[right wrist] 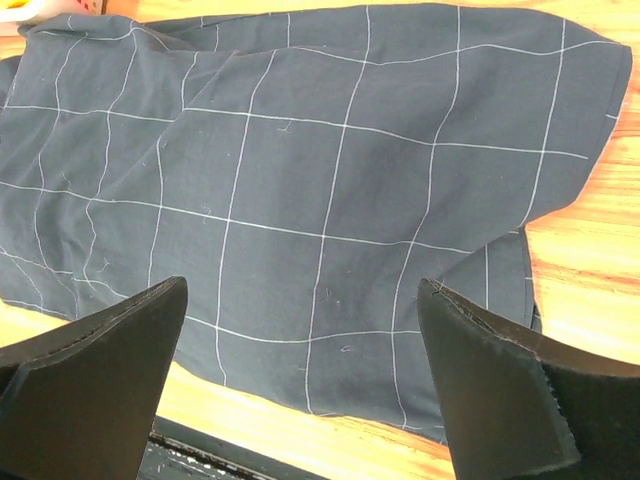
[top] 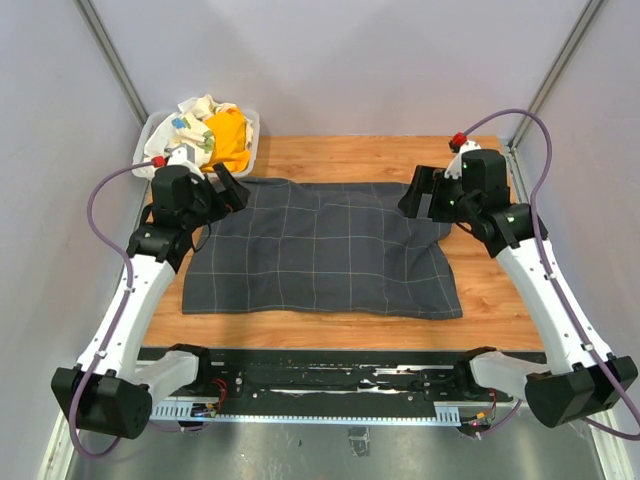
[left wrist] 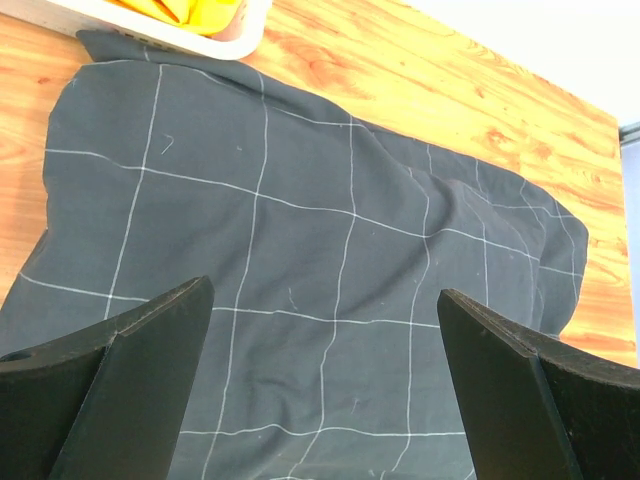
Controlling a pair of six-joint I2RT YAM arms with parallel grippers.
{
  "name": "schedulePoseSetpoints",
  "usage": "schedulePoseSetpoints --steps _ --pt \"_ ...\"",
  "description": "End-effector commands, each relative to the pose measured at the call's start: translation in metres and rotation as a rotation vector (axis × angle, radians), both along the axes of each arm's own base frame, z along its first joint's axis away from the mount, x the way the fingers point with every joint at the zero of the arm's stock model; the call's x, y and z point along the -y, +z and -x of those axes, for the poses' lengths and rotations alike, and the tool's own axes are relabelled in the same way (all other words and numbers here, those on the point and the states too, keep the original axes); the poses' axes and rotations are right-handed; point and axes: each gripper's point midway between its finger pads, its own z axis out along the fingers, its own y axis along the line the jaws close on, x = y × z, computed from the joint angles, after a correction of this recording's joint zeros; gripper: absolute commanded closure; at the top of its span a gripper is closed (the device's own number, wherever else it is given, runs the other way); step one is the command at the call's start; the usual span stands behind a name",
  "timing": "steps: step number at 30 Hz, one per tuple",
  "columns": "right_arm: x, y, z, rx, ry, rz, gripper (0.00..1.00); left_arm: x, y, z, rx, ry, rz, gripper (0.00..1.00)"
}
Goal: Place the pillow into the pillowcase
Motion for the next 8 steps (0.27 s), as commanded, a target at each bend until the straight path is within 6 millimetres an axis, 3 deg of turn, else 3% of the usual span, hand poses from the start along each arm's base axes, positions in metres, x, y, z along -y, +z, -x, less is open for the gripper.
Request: schedulePoseSetpoints --steps 1,8 --pt "0.0053 0.0147 0.005 0.039 -0.005 0.021 0.02 -0.0052 0.0162 0.002 0.034 0.01 -0.012 0.01" --pt "0.0049 0.0134 0.0062 0.028 -0.007 0.018 0.02 -0.004 0.0155 0.0036 0.032 0.004 -0.007 0.01"
